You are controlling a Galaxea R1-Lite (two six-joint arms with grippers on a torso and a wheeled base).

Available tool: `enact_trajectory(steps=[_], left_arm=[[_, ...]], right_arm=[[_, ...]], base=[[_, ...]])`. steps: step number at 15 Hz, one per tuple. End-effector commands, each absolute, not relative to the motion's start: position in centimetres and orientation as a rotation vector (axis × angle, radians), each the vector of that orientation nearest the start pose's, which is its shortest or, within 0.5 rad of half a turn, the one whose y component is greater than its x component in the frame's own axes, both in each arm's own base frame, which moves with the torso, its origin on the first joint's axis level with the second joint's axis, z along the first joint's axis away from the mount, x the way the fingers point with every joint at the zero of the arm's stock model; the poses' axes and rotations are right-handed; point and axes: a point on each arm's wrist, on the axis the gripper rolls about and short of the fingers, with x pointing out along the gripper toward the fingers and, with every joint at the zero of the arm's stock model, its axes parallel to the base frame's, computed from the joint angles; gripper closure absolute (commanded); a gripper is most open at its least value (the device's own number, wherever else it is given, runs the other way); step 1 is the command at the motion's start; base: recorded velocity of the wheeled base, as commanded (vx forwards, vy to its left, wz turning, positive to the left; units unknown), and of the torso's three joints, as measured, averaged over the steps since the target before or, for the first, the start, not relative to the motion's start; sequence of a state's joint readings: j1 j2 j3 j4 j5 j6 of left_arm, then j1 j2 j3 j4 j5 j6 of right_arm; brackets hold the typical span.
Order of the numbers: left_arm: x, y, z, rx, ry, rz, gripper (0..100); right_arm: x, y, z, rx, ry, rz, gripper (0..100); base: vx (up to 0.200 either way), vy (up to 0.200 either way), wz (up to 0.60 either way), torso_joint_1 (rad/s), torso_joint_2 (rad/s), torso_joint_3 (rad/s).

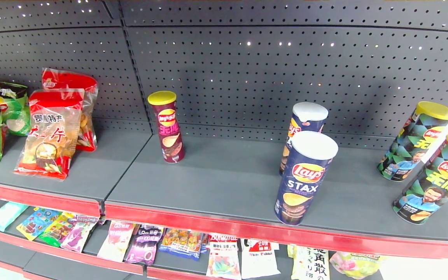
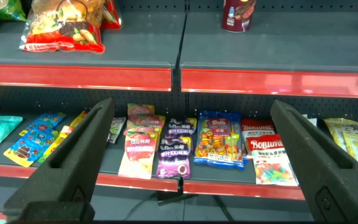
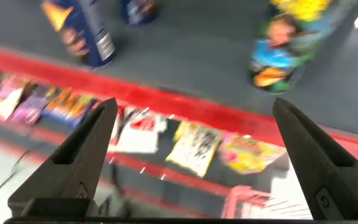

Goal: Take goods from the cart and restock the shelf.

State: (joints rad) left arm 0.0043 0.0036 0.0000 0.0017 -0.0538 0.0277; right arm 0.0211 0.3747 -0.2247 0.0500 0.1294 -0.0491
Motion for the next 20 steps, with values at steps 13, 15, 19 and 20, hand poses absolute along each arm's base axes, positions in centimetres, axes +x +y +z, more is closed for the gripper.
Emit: enact_trajectory(steps=[13,15,19,20], left_arm=[[-2.3,-0.1,7.6,0.037,0.002,-0.051,0],[-2.3,-0.1,7.5,0.035,0.004,-0.046,0],[-2.3,-0.1,7.5,0.032,0.004,-0.041,0],[-2.3,-0.1,7.5,0.035,0.004,-0.041,0]], right_arm=[[-2.3,0.1,7.6,-0.015,-0.002,0.048,0],[-2.3,0.0,7.5,-0.011,0.000,0.011,0],[-2.3,0.0,7.5,-0.008,0.000,0.008,0],[-2.3,0.0,7.5,-0.008,0.000,0.008,0]], base=[[0.000,0.000,0.00,0.000,0.00,0.000],[0.000,0.000,0.00,0.000,0.00,0.000],[0.000,0.000,0.00,0.000,0.00,0.000],[0.000,0.000,0.00,0.000,0.00,0.000]])
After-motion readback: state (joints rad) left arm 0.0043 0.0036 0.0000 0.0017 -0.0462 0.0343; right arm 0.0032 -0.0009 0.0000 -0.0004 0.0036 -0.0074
